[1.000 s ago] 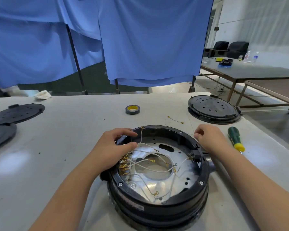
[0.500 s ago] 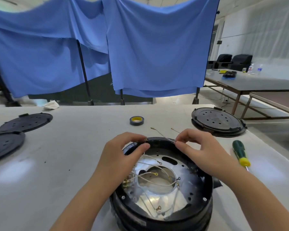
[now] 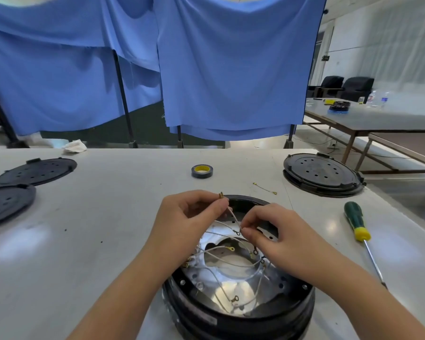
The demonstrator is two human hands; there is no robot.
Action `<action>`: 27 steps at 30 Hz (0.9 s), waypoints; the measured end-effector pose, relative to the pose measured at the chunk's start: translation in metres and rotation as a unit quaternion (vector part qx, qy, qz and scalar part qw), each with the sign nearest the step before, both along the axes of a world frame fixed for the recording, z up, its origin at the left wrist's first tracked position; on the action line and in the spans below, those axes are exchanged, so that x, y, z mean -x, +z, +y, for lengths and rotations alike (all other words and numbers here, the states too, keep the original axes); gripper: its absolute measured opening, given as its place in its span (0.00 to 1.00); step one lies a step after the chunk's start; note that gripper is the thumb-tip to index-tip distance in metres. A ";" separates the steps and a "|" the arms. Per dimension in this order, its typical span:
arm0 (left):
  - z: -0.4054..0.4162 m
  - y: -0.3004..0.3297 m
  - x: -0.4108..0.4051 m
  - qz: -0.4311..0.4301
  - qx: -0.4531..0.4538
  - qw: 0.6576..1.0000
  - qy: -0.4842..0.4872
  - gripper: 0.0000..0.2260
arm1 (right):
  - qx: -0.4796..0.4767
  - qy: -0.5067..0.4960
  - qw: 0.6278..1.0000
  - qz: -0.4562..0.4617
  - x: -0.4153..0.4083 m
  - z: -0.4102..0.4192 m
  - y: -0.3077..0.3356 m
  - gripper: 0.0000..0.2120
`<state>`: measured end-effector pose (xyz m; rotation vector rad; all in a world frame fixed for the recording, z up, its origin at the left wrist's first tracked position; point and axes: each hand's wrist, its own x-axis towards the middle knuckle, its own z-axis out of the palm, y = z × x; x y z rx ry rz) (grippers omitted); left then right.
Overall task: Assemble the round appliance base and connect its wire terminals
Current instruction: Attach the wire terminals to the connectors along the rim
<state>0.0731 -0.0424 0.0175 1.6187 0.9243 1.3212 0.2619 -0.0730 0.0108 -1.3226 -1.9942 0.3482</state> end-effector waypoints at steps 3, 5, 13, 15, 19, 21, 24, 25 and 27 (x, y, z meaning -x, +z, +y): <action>0.001 0.000 0.001 -0.014 0.022 1.000 -0.004 0.02 | -0.001 0.002 1.000 -0.012 0.000 0.001 -0.001 0.03; 0.002 0.000 0.001 -0.016 0.033 0.999 0.001 0.02 | -0.017 -0.001 1.000 0.025 -0.002 0.001 0.002 0.02; -0.005 -0.002 -0.008 0.127 -0.013 0.991 -0.037 0.05 | 0.000 -0.135 0.960 0.243 -0.041 0.026 -0.009 0.15; -0.005 0.000 -0.012 0.167 -0.014 0.984 -0.055 0.07 | 0.049 -0.131 0.952 0.270 -0.045 0.032 -0.018 0.14; -0.005 0.008 -0.023 0.216 -0.010 0.973 -0.085 0.07 | 0.116 -0.114 0.946 0.280 -0.047 0.037 -0.027 0.11; -0.006 0.013 -0.032 0.236 -0.023 0.966 -0.106 0.08 | 0.117 -0.122 0.951 0.260 -0.048 0.038 -0.028 0.11; -0.004 0.025 -0.044 0.204 -0.015 0.969 -0.137 0.07 | 0.116 -0.123 0.953 0.253 -0.049 0.039 -0.028 0.10; -0.004 0.030 -0.047 0.185 -0.011 0.972 -0.144 0.06 | 0.117 -0.121 0.951 0.259 -0.049 0.040 -0.028 0.09; 0.000 0.039 -0.053 0.169 -0.020 0.975 -0.142 0.07 | 0.119 -0.121 0.950 0.263 -0.050 0.040 -0.029 0.09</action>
